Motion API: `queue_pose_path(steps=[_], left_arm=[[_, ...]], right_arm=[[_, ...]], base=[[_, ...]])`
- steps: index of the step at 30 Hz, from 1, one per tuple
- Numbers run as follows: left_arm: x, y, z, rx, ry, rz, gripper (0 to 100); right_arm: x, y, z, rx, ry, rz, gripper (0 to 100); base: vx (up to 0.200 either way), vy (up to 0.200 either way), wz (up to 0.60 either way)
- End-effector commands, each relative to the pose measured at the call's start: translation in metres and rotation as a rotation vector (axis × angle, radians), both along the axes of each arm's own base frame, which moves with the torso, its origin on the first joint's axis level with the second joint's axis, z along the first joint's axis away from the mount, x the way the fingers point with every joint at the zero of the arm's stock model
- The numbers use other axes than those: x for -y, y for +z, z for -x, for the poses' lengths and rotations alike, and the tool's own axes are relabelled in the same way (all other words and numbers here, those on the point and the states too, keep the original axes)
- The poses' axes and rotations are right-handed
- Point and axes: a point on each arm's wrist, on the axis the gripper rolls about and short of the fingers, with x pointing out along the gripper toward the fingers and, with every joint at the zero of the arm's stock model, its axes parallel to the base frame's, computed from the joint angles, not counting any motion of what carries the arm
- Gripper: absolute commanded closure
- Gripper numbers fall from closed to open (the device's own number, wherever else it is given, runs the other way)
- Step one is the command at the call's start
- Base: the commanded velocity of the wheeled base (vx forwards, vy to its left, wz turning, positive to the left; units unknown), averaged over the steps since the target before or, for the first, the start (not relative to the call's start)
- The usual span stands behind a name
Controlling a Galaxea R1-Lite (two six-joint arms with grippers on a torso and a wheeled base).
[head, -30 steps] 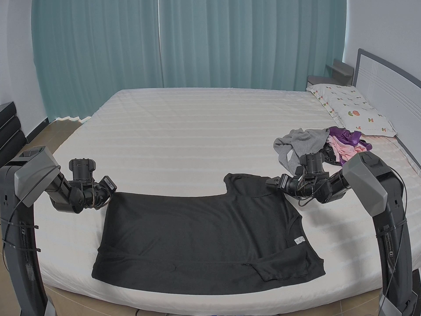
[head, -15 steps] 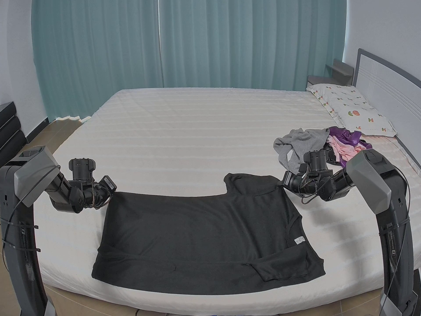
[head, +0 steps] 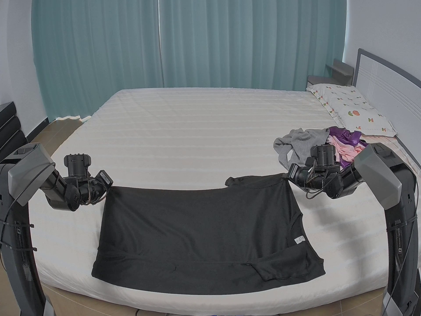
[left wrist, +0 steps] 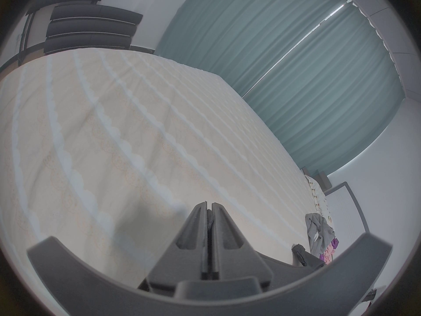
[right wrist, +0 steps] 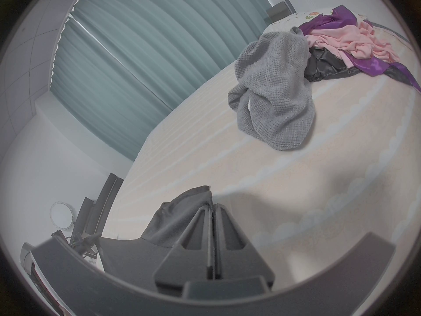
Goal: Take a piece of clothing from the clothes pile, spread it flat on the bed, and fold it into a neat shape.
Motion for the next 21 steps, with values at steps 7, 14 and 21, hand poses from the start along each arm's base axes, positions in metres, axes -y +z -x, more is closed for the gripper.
queue_pose_path(steps=[7, 14, 21], left_arm=[[-0.0011, 0.005, 0.0042, 0.022, 0.001, -0.007, 100], [-0.0018, 0.0058, 0.0042, 0.025, 0.004, -0.012, 100], [-0.0009, 0.0044, 0.006, 0.017, 0.002, -0.011, 100]], right_arm=[[0.0018, 0.0123, 0.0055, 0.012, -0.005, 0.0, 100], [0.0026, 0.0173, 0.0059, 0.02, -0.017, -0.021, 100], [0.0015, 0.0168, 0.0085, 0.009, -0.022, -0.029, 100]], base=[[0.0, 0.0, 0.0], [0.0, 0.0, 0.0], [0.0, 0.0, 0.0]])
